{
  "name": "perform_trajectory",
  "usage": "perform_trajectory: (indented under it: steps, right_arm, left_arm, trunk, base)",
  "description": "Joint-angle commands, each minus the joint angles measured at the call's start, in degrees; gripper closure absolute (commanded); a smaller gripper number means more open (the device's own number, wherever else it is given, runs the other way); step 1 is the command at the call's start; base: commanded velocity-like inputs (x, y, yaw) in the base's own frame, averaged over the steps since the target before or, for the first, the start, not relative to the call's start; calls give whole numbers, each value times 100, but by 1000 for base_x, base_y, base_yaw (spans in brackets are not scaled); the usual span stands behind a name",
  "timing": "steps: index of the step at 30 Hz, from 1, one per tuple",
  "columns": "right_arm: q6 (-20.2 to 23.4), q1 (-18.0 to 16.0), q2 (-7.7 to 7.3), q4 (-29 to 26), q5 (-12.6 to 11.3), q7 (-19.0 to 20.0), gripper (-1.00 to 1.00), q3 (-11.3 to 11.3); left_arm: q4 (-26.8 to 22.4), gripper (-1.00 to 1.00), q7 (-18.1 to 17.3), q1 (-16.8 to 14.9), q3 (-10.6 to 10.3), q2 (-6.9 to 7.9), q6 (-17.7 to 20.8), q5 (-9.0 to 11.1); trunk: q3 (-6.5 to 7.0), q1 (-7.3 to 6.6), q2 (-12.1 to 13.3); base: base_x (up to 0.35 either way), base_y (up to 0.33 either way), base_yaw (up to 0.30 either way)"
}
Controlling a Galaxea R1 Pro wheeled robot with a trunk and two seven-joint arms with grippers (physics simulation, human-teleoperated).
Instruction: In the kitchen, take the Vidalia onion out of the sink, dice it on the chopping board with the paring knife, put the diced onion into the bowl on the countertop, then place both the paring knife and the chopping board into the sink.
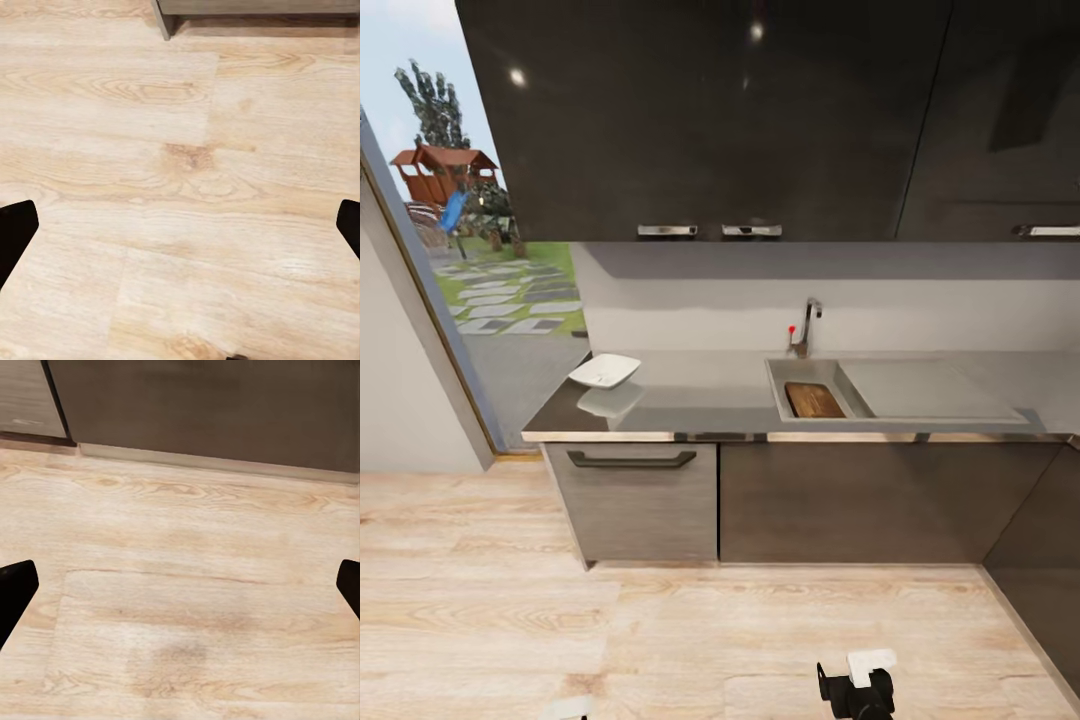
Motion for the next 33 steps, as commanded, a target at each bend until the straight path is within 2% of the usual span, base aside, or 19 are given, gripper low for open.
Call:
perform_trajectory:
  steps: [1, 20, 25, 27, 29, 31, 33]
  right_arm:
    - [-6, -6, 1, 7, 61, -54, -100, 7]
    - [-7, -6, 10, 7, 61, -52, -100, 11]
    - [134, 58, -18, 13, 61, -66, -100, 7]
    - [428, 258, -80, 15, 61, -82, -100, 7]
    - [838, 561, -243, 15, 61, -94, -100, 7]
    - [1023, 860, -400, 16, 59, -76, -100, 7]
    - [1089, 1089, -477, 16, 57, -64, -100, 7]
  left_arm:
    - [23, -100, 14, -10, -48, -4, -33, 30]
    - [26, -100, 14, -9, -48, -4, -33, 32]
    - [141, -100, 20, -10, -48, 7, 19, 37]
    - [158, -100, 28, -10, -48, 47, 172, 37]
    - [172, -100, 23, 1, -44, 163, 685, 43]
    - [176, -100, -68, 145, -42, 269, 1204, 45]
    - [178, -100, -253, 358, -41, 355, 1421, 46]
  trunk:
    - [-3, 4, -12]
    - [170, 4, -12]
    - [197, 4, -12]
    - [199, 4, -12]
    - [199, 4, -12]
    - [200, 4, -12]
    - [200, 4, -12]
  base:
    - [0, 0, 0]
    - [0, 0, 0]
    - [0, 0, 0]
    - [0, 0, 0]
    - [0, 0, 0]
    - [0, 0, 0]
    - [0, 0, 0]
